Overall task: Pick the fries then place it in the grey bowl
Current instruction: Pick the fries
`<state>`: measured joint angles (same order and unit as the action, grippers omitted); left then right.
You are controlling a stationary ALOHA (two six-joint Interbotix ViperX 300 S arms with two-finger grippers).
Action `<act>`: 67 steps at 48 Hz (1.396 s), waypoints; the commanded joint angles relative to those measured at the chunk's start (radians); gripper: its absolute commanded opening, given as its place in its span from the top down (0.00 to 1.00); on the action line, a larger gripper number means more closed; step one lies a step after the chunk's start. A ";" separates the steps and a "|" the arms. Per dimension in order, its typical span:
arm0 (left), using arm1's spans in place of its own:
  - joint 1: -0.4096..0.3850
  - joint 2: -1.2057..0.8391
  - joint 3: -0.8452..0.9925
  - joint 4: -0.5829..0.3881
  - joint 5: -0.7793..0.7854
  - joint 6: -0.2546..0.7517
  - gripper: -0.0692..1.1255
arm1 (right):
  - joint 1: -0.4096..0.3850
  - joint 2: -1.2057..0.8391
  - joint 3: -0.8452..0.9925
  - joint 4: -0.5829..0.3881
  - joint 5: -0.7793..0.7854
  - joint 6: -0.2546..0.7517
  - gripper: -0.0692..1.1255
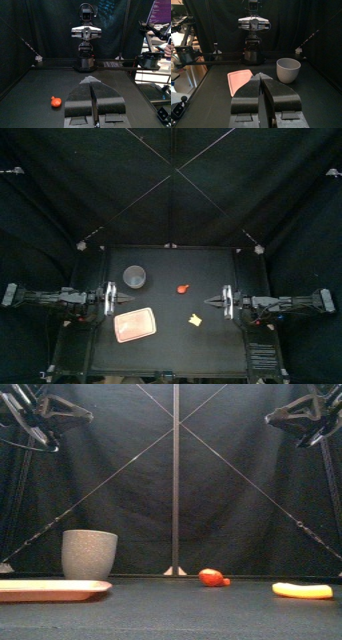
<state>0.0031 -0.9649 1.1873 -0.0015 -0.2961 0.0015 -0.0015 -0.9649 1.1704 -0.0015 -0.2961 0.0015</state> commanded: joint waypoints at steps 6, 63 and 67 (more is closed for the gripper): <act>0.003 0.009 -0.023 0.002 -0.020 0.003 0.95 | -0.008 0.135 -0.014 0.008 -0.003 0.020 0.92; 0.052 0.008 -0.018 -0.002 -0.023 0.002 0.95 | -0.132 0.476 -0.255 0.374 1.065 0.233 0.08; 0.055 0.008 -0.015 -0.002 -0.023 0.003 0.95 | -0.121 0.488 -0.264 0.319 1.124 0.305 0.08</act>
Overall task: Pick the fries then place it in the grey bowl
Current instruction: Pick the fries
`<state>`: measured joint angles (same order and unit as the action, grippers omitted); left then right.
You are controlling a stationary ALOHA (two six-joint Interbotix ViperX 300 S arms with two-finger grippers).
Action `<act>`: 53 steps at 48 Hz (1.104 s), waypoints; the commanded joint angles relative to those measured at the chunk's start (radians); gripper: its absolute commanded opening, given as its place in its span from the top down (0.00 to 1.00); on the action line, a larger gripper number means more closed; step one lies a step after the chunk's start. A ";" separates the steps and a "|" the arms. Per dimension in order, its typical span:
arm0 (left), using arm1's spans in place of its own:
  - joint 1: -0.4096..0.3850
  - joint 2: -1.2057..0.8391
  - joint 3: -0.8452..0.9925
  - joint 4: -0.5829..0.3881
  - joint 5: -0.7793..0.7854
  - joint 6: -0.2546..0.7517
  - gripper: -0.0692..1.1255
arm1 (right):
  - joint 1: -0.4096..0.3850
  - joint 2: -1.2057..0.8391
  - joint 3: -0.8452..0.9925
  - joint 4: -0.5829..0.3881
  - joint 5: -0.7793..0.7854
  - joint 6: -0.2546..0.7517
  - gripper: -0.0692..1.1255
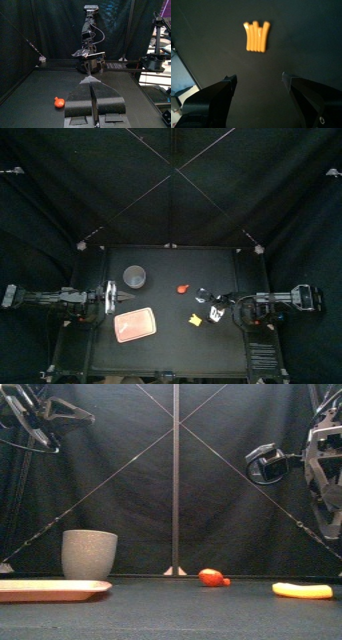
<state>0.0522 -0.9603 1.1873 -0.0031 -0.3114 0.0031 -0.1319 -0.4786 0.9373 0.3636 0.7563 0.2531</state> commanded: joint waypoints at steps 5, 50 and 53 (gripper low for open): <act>0.017 0.005 -0.005 0.000 -0.009 0.002 0.95 | 0.034 0.017 -0.032 -0.166 0.150 0.169 0.08; 0.035 0.005 0.031 0.000 -0.009 -0.005 0.95 | 0.357 0.380 -0.158 -0.666 -0.161 0.810 0.08; 0.035 0.005 0.032 0.000 -0.008 -0.005 0.95 | 0.357 0.396 -0.160 -0.666 -0.179 0.810 0.08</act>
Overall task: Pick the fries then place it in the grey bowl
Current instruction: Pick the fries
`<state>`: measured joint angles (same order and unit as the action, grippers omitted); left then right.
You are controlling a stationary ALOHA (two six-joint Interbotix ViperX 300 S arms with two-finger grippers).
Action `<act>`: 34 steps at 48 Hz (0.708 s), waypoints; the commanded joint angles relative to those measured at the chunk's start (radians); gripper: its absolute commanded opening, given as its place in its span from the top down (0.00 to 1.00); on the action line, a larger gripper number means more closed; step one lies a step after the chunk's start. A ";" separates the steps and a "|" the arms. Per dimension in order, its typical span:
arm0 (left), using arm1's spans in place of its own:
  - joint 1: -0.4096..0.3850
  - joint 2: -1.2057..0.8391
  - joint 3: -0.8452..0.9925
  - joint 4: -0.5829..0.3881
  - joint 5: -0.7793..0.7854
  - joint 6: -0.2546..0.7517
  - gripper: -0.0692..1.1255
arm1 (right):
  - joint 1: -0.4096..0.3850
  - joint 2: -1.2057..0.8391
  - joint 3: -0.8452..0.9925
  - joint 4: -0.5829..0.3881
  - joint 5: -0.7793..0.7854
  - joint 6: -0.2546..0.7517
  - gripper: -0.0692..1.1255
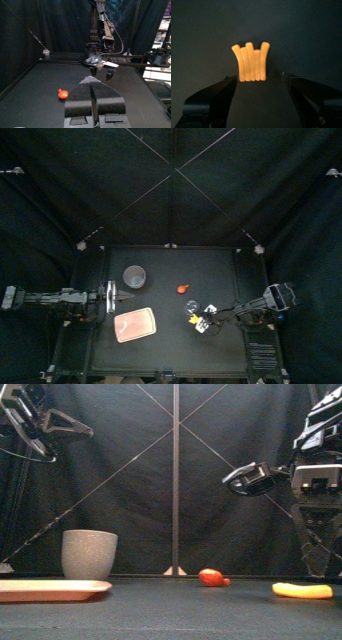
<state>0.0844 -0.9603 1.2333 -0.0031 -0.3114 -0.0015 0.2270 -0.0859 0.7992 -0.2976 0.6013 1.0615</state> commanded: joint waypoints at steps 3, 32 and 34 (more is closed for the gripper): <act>0.003 0.003 -0.012 0.000 -0.009 0.002 0.95 | -0.006 0.014 -0.018 -0.006 -0.037 0.002 0.08; 0.034 0.003 0.018 0.000 -0.009 0.002 0.95 | -0.020 0.094 -0.031 0.012 -0.071 0.003 0.16; 0.034 0.003 0.018 0.000 -0.009 0.002 0.95 | -0.020 0.091 -0.032 0.015 -0.071 0.003 0.20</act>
<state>0.1166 -0.9618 1.2655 -0.0031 -0.3114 -0.0015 0.2086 0.0184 0.7777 -0.2899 0.5338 1.0630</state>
